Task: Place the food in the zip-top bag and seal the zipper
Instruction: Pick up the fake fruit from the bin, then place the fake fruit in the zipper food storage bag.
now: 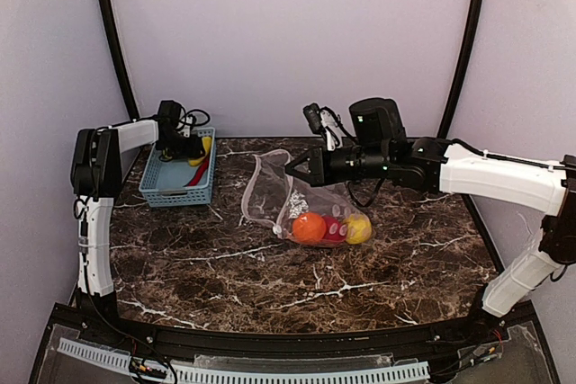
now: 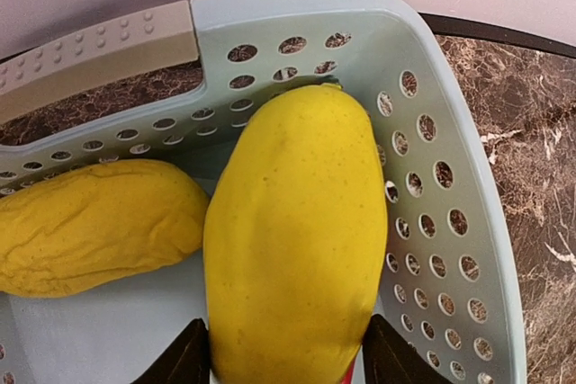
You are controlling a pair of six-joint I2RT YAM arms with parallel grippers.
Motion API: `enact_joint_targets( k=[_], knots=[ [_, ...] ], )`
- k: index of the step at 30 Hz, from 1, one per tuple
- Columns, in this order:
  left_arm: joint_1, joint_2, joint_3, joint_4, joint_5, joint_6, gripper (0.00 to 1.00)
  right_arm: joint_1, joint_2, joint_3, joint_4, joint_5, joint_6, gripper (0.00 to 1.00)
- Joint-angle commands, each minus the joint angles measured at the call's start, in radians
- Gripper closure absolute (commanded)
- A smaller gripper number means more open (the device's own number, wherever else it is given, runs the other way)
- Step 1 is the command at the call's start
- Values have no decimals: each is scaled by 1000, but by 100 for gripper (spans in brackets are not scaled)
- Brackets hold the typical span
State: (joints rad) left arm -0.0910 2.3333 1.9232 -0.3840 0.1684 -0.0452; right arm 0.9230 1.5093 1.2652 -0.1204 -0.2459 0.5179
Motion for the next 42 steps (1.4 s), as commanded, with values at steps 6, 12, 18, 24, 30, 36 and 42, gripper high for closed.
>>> enact_joint_targets(
  k=[6,12,18,24,30,36,42],
  knots=[
    [-12,-259,-185,61,-44,1,45,6,-30,-11,37,3,3,100],
    [-11,-376,-305,97,-40,-23,46,8,-51,-32,46,6,6,100],
    [-14,-533,-455,118,21,-56,46,7,-71,-53,52,14,10,100],
    [-85,-802,-635,140,130,-105,46,7,-71,-49,45,24,0,100],
    [-234,-1093,-784,48,236,-118,46,7,-56,-21,-1,45,-17,100],
    [-365,-1245,-892,-43,355,-219,46,7,-40,-7,-18,53,-18,100],
    [-495,-1289,-907,-101,376,-321,46,8,-27,3,-24,43,-6,100]
  ],
)
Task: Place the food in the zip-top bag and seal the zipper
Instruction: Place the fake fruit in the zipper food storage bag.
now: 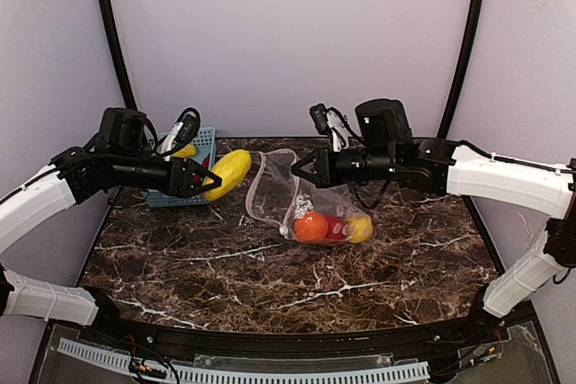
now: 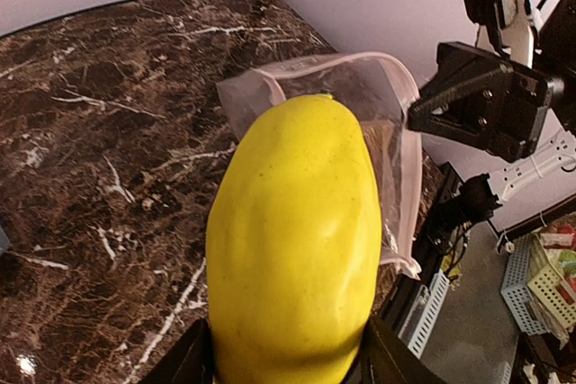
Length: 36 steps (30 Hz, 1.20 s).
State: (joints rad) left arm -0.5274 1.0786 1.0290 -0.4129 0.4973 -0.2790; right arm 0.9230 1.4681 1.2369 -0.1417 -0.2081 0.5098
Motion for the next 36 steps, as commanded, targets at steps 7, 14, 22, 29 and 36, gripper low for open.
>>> enact_joint_targets(
  k=[7,14,22,29,36],
  knots=[
    [-113,11,39,-181,63,-150,46,14,13,32,-11,16,0,100],
    [-137,125,129,-208,39,-158,47,31,24,46,-21,26,-14,100],
    [-139,264,230,-216,47,-126,48,45,31,54,-28,38,-25,100],
    [-141,389,305,-191,33,-101,48,60,52,65,-36,59,-34,100],
    [-144,500,363,-110,-22,-108,48,69,75,72,-17,49,-31,100]
  ],
)
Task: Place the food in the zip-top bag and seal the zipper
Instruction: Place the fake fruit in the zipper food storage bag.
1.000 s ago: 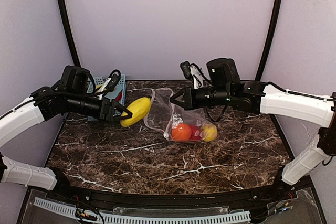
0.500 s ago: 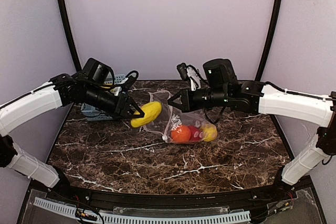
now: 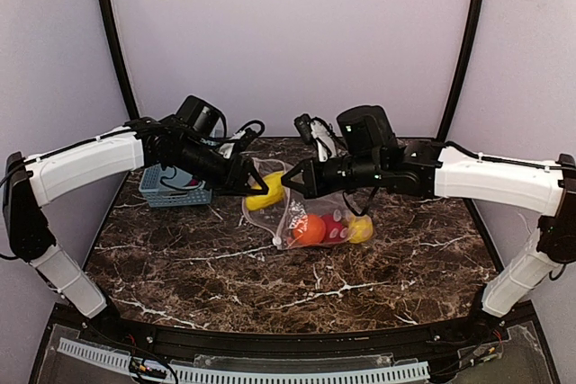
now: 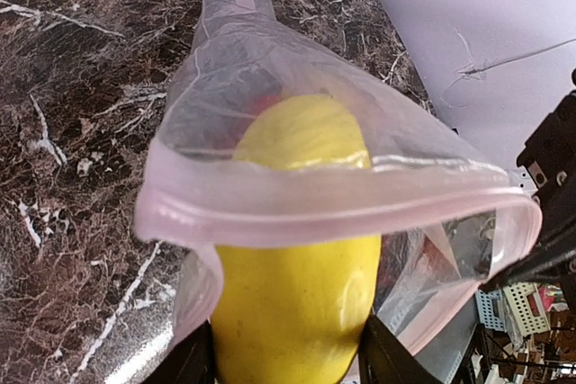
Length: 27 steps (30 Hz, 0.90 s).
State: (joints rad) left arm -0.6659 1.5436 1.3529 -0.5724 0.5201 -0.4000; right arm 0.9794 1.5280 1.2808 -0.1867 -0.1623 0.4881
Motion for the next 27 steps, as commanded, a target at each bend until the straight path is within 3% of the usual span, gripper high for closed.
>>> enact_joint_targets(
  k=[1,10,16,27],
  knots=[
    [-5,55,50,53,-52,16,48,12,19,29,31,1,-8,100],
    [-19,146,93,65,-60,33,44,14,27,26,33,12,-8,100],
    [-17,142,99,61,-71,48,27,14,29,23,30,32,-6,100],
    [-18,-40,44,79,-127,112,21,13,12,14,19,75,4,100]
  ],
)
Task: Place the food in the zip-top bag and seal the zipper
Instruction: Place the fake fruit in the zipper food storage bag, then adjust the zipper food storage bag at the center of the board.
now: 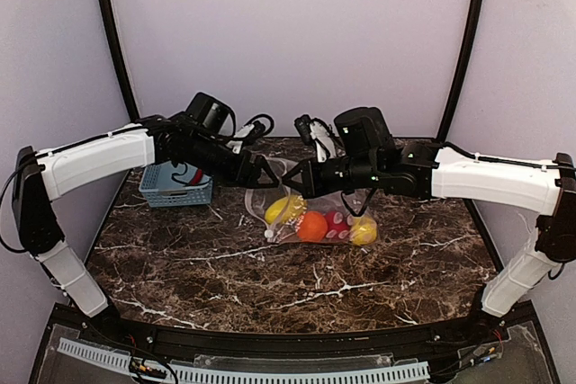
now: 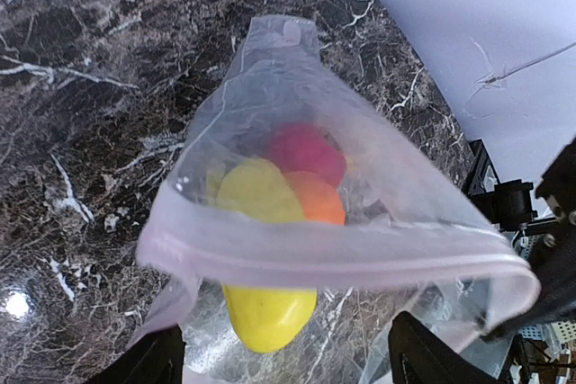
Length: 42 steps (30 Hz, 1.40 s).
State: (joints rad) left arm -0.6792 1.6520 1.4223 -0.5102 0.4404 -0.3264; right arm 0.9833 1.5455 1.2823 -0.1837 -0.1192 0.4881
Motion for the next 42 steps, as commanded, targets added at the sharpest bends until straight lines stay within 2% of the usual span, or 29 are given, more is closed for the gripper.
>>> enact_joint_targets(
  k=[1,8,13,19,22,27,32,37,42],
  knots=[
    [-4,-189,-59,23,-60,26,21,9,-6,13,16,34,6,100],
    [-1,-291,-261,71,-124,-93,20,9,-10,22,15,31,8,100],
    [-1,-309,-386,223,-83,-196,18,8,-11,22,15,26,17,100],
    [-2,-279,-471,308,-57,-260,19,9,-17,20,17,23,21,100],
    [-1,-278,-500,374,-16,-305,37,9,-21,20,16,32,21,100],
    [-2,-272,-497,420,13,-316,60,9,-17,35,-1,51,25,100],
    [-3,-253,-421,429,43,-281,96,6,-17,78,-65,91,23,100],
    [-3,-239,-217,432,38,-215,99,-22,-39,171,-160,166,-28,100],
    [-3,-190,-13,443,134,-222,99,-86,-68,311,-304,257,-66,100]
  ],
)
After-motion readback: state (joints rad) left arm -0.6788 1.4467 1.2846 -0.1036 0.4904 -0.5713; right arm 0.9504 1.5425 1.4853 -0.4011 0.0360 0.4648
